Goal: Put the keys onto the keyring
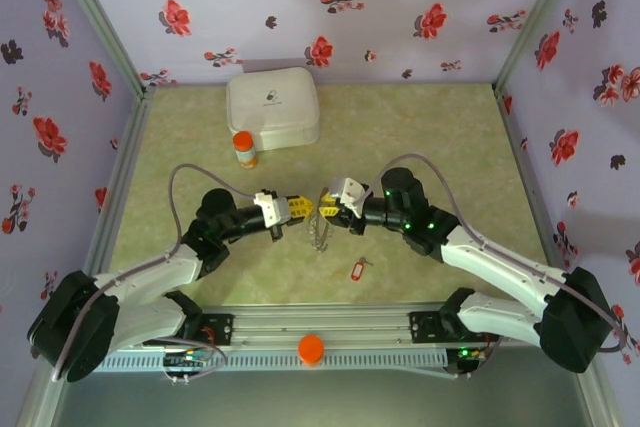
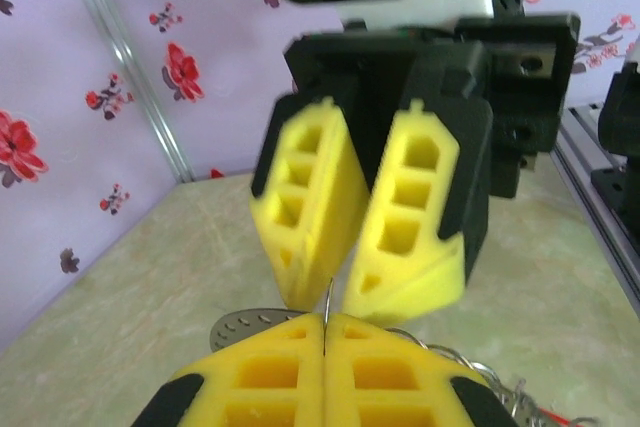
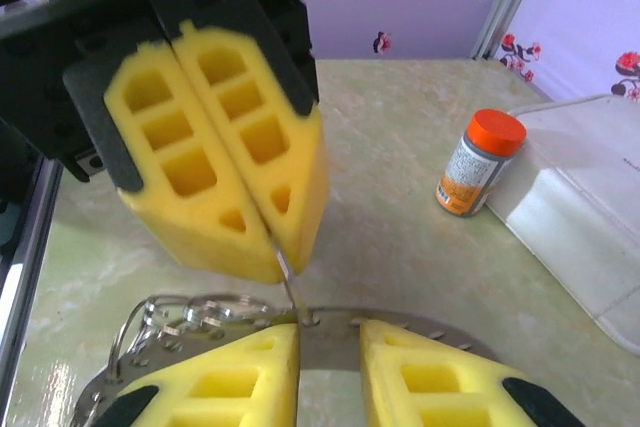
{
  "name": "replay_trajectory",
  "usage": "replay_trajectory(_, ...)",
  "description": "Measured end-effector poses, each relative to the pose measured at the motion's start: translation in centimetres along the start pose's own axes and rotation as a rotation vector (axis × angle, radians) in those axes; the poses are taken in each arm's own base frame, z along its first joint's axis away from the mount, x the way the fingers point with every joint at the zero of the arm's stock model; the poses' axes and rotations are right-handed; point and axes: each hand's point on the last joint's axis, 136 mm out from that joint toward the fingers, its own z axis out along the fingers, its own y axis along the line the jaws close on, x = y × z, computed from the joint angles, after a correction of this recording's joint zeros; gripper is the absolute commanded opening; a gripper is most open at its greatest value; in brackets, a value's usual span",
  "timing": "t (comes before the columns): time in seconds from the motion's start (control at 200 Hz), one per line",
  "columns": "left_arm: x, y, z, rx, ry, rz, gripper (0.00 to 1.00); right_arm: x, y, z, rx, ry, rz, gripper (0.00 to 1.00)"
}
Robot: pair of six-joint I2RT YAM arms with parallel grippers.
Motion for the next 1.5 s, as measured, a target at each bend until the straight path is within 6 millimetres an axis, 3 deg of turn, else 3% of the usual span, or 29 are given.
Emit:
replay_trajectory(0.595,0.4,-0.2,0.1,0.017,0.016,-0.007,0.0,0.1,0.6,0.4,-0.039,-0.022,-0.004,0.13)
replay_trajectory(0.805,0.5,-0.2,0.2,0.029,0.011,-0.034,0.0,0.2,1.0,0.3,-0.061,-0.021,-0.001,0.0)
replay_trajectory(0.915,0.5,-0.3,0.2,0.034,0.011,-0.042,0.0,0.4,1.1,0.3,-0.068,-0.014,0.002,0.0)
replay_trajectory(0.995,0.7,-0.3,0.2,0.035,0.018,-0.049,0.2,0.5,1.3,0.3,-0.076,-0.006,0.004,0.0)
replay_trajectory(1.135,1.1,-0.1,-0.1,0.014,0.061,-0.053,0.33,0.8,1.9,0.2,-0.106,0.04,0.013,0.0)
replay_trajectory(1.34,1.2,0.3,-0.8,-0.008,0.155,-0.033,0.32,0.7,1.8,0.4,-0.103,0.133,-0.017,0.0)
replay_trajectory(1.5,2.6,0.0,-1.0,0.007,0.235,-0.048,0.31,1.5,1.9,1.4,-0.122,0.229,-0.038,0.0)
